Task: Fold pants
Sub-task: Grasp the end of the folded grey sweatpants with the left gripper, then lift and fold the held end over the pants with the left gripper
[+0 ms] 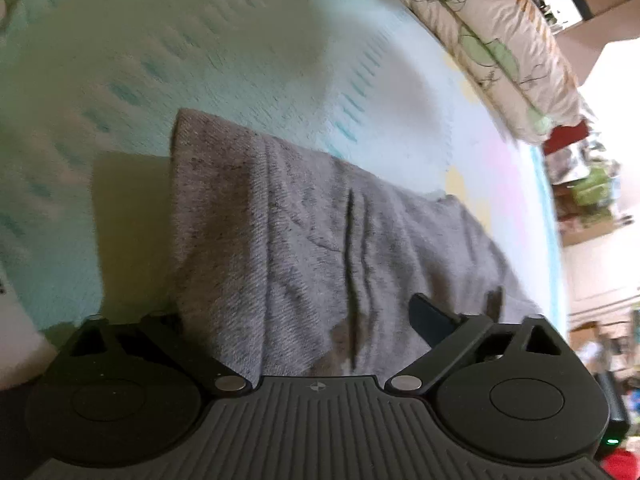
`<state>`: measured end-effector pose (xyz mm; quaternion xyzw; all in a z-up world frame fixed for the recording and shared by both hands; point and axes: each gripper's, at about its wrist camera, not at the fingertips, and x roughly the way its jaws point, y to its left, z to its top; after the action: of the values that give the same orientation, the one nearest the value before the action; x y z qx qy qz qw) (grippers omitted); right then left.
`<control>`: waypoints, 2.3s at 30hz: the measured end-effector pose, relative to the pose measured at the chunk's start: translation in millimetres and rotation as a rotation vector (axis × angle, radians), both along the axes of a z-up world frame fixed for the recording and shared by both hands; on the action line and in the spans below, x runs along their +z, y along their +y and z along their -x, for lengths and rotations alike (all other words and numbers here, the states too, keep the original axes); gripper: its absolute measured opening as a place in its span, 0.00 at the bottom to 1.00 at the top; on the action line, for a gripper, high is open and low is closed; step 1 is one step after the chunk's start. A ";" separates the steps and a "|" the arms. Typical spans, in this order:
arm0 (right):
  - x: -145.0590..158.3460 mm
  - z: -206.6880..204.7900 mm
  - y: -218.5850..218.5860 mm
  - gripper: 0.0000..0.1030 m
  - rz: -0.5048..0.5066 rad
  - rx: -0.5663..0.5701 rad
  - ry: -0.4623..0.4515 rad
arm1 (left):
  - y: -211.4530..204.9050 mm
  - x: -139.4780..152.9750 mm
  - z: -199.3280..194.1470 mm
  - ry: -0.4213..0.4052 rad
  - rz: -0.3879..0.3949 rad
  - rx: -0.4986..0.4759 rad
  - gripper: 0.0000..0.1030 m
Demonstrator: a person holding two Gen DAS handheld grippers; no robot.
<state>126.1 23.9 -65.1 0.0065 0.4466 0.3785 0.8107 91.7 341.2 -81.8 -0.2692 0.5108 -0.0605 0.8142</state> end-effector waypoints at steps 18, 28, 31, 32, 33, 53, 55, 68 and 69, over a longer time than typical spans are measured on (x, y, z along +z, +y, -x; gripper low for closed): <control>1.3 20.1 -5.6 0.24 -0.008 0.001 -0.029 | -68.7 102.5 42.8 -0.319 -0.108 0.039 0.18; 33.5 -7.5 -27.7 0.18 -0.043 -0.037 -0.087 | -59.1 95.1 51.4 -0.325 -0.042 0.098 0.18; 34.6 -51.8 -24.7 0.07 -0.016 -0.119 -0.115 | -53.0 90.7 54.9 -0.317 -0.028 0.134 0.18; 32.3 -66.8 -21.9 0.07 -0.007 -0.142 -0.113 | -50.8 89.2 56.1 -0.314 -0.024 0.143 0.18; 29.0 -82.5 -18.4 0.07 -0.006 -0.160 -0.101 | -49.2 87.4 56.3 -0.312 -0.021 0.149 0.18; 18.7 -7.7 -35.6 0.10 0.044 -0.020 -0.126 | -117.7 119.1 56.5 -0.384 -0.060 0.146 0.18; 1.9 23.1 -38.6 0.10 0.089 0.026 -0.084 | -134.7 122.0 54.4 -0.391 -0.053 0.133 0.18; 19.4 59.8 -148.0 0.13 -0.006 -0.275 -0.116 | -319.0 72.8 -14.3 -0.323 0.020 -0.101 0.24; 17.2 56.5 -159.3 0.13 0.010 -0.309 -0.107 | -330.8 68.0 -19.1 -0.303 0.024 -0.117 0.24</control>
<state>69.7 -135.4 -47.9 0.0510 0.3981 0.2468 0.8820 110.8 10.4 -13.8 -0.2362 0.3963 -0.1538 0.8738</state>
